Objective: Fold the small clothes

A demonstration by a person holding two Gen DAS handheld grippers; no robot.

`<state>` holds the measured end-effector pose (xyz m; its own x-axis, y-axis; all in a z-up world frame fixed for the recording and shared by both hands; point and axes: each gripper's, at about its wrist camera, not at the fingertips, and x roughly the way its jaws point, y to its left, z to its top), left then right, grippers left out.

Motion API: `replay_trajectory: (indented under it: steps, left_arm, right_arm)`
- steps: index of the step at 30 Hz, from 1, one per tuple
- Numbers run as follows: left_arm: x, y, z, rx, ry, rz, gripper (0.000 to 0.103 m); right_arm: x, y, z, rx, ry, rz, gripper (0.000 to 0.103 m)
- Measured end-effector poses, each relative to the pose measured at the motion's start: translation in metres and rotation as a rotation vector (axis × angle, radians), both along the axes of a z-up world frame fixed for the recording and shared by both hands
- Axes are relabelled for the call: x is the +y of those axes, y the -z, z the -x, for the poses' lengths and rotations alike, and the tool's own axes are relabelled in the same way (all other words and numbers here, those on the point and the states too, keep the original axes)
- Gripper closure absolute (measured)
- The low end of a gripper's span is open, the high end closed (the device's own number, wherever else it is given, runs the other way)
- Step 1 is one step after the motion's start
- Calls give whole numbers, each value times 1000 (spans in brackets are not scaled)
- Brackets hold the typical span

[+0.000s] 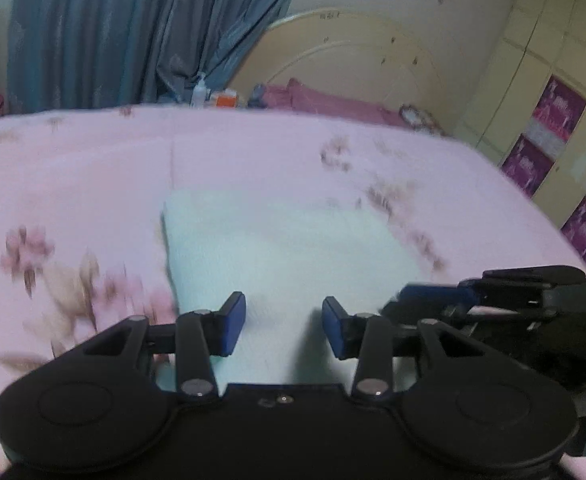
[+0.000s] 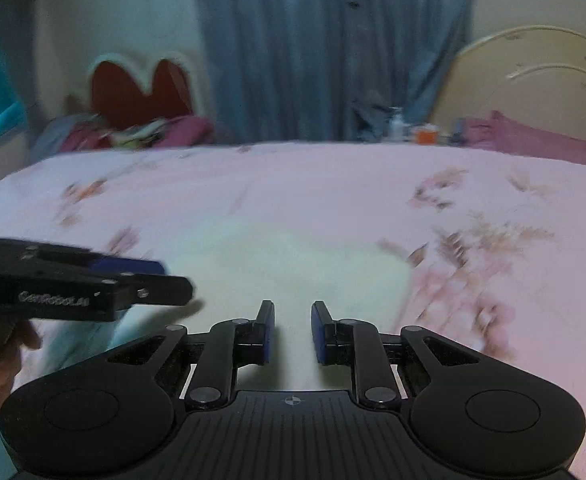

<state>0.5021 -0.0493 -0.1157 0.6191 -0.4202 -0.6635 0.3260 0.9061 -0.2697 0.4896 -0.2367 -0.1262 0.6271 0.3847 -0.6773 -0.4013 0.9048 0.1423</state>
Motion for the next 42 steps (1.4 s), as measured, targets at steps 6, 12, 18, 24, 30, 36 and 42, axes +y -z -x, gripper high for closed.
replay_trajectory:
  steps: [6, 12, 18, 24, 30, 36, 42]
  left_arm:
    - [8, -21, 26, -6, -9, 35, 62]
    - [31, -6, 63, 56, -92, 41, 62]
    - [33, -1, 58, 51, -153, 61, 62]
    - [31, -1, 46, 51, -178, 51, 52]
    - [31, 4, 42, 55, -202, 67, 53]
    - [35, 10, 32, 79, -212, 85, 53]
    - [29, 12, 27, 91, -203, 39, 53]
  right_arm:
    - [-33, -5, 0, 12, 215, -36, 84]
    - [-70, -4, 35, 146, 163, -241, 83]
    - [-61, 18, 45, 207, 124, -290, 83]
    - [-65, 16, 31, 194, 145, -328, 83]
    - [-76, 18, 13, 216, 148, -430, 49]
    - [-65, 22, -4, 276, 140, -408, 49]
    - [-49, 23, -9, 232, 108, -339, 85]
